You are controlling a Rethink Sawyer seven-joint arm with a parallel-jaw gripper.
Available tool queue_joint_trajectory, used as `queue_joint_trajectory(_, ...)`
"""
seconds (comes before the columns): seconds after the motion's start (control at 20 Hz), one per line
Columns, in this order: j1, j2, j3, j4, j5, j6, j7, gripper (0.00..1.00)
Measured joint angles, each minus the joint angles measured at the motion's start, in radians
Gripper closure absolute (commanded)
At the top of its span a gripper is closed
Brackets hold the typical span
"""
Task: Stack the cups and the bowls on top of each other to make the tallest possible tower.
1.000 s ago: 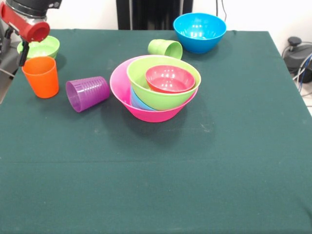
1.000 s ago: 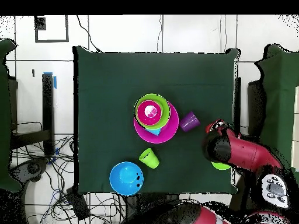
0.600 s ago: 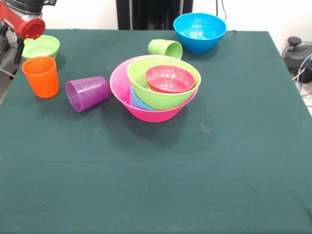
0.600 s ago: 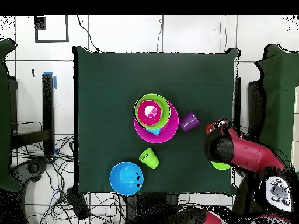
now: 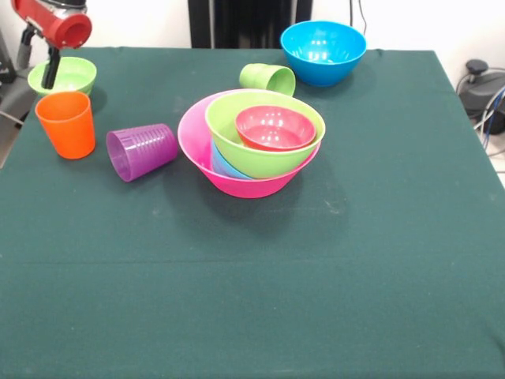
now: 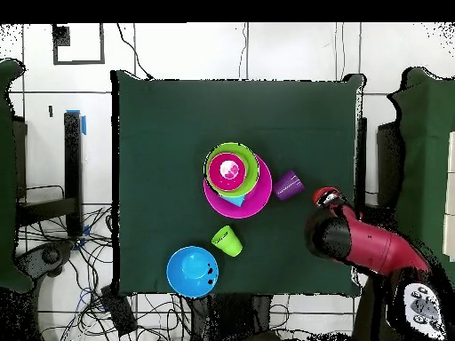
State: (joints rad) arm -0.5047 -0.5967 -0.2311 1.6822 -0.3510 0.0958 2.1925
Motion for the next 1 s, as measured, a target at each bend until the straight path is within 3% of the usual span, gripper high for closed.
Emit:
queue_joint_trajectory(0.5,-0.041,-0.026,0.020,0.052,0.000,0.000,0.000,0.00)
queue_joint_trajectory(1.0,-0.045,0.009,0.020,0.053,0.000,-0.026,0.000,0.00)
